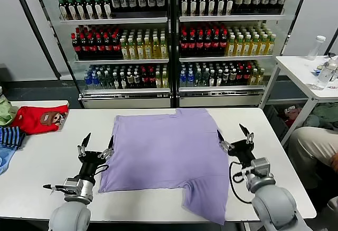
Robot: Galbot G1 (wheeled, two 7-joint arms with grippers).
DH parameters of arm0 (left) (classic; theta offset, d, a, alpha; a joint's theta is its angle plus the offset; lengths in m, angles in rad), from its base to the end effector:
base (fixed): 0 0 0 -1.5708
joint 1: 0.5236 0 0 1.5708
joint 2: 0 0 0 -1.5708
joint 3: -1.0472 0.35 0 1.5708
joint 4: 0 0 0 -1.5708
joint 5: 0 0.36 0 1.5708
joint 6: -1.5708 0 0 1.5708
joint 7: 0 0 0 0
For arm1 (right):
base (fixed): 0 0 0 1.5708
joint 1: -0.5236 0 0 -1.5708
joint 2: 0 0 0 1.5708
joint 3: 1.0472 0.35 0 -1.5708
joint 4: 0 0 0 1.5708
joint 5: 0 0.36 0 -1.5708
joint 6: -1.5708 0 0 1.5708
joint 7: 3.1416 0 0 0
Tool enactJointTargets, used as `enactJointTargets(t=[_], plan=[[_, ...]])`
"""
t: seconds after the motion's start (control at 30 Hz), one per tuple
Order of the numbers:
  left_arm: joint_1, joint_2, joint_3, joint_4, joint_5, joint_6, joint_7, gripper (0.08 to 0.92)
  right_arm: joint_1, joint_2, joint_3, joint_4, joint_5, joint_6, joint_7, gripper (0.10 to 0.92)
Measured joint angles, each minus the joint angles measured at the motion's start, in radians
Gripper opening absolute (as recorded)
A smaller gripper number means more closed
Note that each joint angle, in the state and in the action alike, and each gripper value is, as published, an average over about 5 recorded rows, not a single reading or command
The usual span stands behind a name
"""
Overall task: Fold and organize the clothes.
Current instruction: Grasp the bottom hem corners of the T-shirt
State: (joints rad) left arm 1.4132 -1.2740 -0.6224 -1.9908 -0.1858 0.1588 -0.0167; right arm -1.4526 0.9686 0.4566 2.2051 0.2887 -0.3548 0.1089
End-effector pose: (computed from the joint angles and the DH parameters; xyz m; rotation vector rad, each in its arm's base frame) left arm 0.2393 0.0904 -0.2897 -0.0036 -3.0434 -0.1960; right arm 0.2171 -0.0614 -0.2277 0.3364 -2.9076 0.4127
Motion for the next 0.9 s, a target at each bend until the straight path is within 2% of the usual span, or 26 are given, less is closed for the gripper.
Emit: enactJointTargets(t=[0.47,0.63,0.9], plan=[[0.230,0.097,0.004,-0.191,-0.134,0.270,-0.100,0.823,-0.301,-0.049,0.003,0.073,0.020,0.010,0.044,0.823],[0.273,0.106,0.009,-0.203,-0.149,0.313,-0.116,0.823,-0.359,-0.046,-0.013,0.081,0.023,0.011,0.056,0.823],[0.268,0.119,-0.006,-0.162,-0.184,0.342,-0.120,0.823,-0.399,-0.038,-0.042,0.078,0.026,0.018,0.072,0.823]])
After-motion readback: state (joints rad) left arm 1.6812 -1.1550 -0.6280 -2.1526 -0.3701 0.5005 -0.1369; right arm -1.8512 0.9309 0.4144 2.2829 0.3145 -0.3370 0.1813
